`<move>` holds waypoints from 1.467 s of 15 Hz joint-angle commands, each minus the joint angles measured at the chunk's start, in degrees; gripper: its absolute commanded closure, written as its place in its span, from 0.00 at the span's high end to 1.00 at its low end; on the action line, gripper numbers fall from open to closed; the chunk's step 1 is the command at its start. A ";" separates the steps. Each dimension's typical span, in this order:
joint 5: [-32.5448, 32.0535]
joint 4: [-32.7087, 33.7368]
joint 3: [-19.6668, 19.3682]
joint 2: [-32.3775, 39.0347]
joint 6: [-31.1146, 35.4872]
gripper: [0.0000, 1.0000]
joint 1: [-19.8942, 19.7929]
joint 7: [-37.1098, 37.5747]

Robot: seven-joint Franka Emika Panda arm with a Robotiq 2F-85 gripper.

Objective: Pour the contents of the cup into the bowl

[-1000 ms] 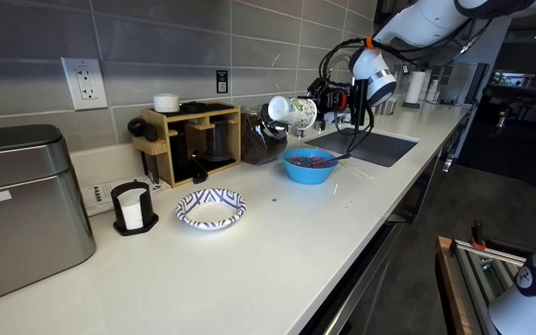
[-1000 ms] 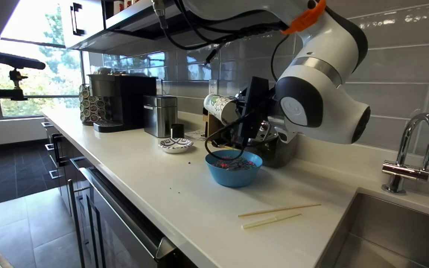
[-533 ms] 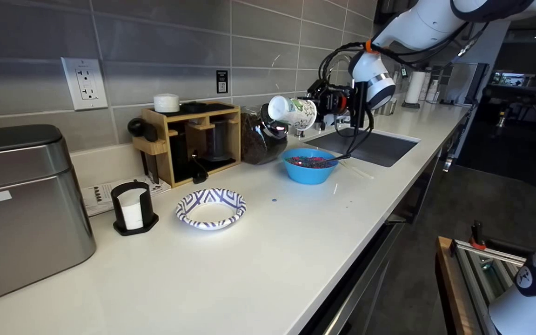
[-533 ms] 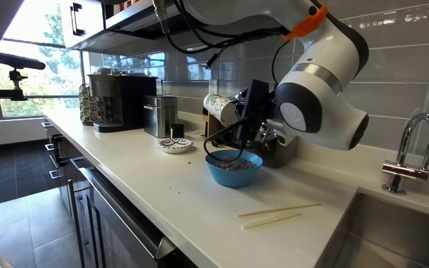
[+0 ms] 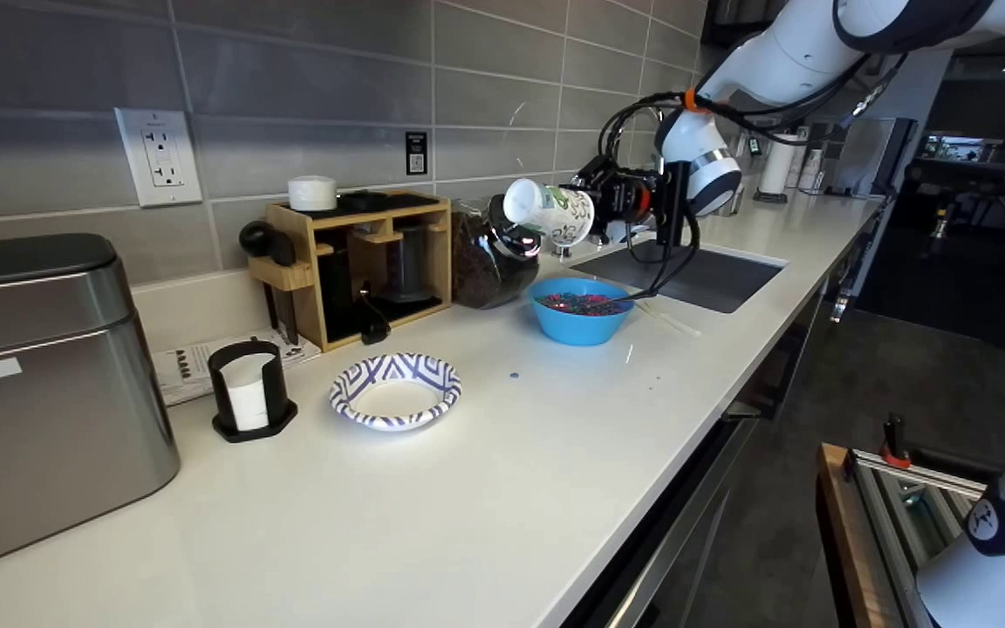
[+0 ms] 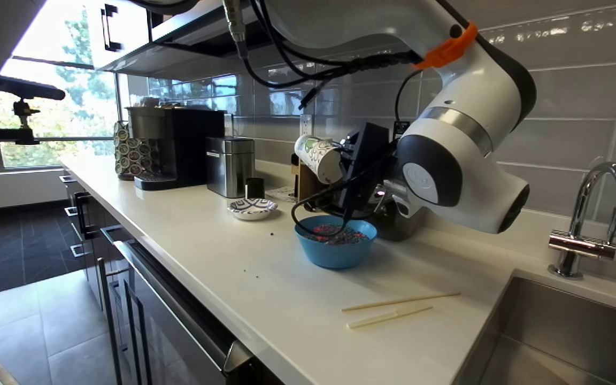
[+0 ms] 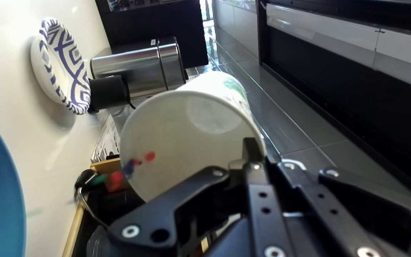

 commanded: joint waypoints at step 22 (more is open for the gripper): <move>-13.66 -0.78 -4.86 -14.00 1.32 0.00 3.82 1.21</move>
